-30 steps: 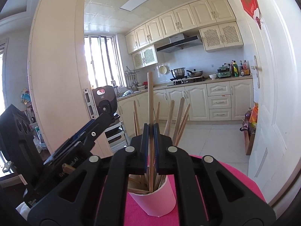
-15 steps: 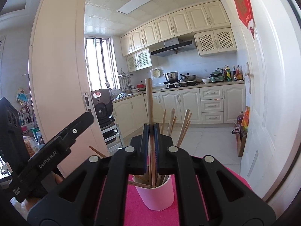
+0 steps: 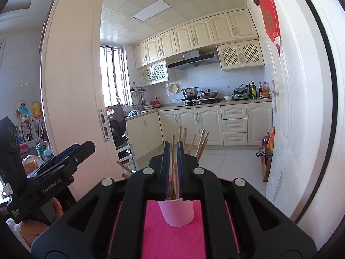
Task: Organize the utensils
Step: 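Open the right tool to release its chopstick into the cup, then lower the right tool to the last chopstick and pinch it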
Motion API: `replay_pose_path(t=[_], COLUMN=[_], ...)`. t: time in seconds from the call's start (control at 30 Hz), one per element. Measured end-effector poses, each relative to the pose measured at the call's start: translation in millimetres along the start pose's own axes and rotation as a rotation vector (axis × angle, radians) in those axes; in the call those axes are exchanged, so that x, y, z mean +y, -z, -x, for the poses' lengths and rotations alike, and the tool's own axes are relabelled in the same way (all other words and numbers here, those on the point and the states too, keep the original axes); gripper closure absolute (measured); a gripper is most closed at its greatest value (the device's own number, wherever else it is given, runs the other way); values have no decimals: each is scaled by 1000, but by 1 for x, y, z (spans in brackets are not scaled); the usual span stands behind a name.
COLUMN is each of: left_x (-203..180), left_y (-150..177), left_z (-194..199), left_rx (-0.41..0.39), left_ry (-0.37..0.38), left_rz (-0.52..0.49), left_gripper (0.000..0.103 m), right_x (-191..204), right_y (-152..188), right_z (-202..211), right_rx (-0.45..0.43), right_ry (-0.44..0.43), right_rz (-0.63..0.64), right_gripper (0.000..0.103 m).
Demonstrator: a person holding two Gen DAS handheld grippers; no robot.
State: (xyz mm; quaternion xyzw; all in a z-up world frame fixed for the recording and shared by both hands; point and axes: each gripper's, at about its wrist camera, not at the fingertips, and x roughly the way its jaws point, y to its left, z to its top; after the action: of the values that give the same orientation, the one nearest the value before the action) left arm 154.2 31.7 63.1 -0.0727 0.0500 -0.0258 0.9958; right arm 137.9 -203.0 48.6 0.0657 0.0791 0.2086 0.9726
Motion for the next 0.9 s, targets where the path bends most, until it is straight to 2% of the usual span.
replay_pose_path(t=[0.17, 0.3, 0.47, 0.67, 0.8, 0.9], left_x=[4, 12, 23, 33, 44, 52], left_y=[7, 24, 54, 89, 104, 110], left_z=[14, 14, 10, 6, 4, 3], left_rx=[61, 188, 319, 459, 514, 538], left_ry=[15, 32, 4, -30, -55, -62], left_rz=[12, 40, 54, 58, 57, 64], left_gripper=[40, 40, 40, 40, 40, 40], right_x=[4, 4, 9, 28, 47, 61], right_y=[5, 22, 53, 95, 128, 151], right_z=[13, 15, 6, -18, -49, -67], right_rx=[28, 86, 212, 403, 615, 735], right_ry=[1, 3, -9, -52, -116, -132], right_rz=[1, 4, 4, 4, -4, 3], right_gripper=[96, 96, 96, 96, 96, 96])
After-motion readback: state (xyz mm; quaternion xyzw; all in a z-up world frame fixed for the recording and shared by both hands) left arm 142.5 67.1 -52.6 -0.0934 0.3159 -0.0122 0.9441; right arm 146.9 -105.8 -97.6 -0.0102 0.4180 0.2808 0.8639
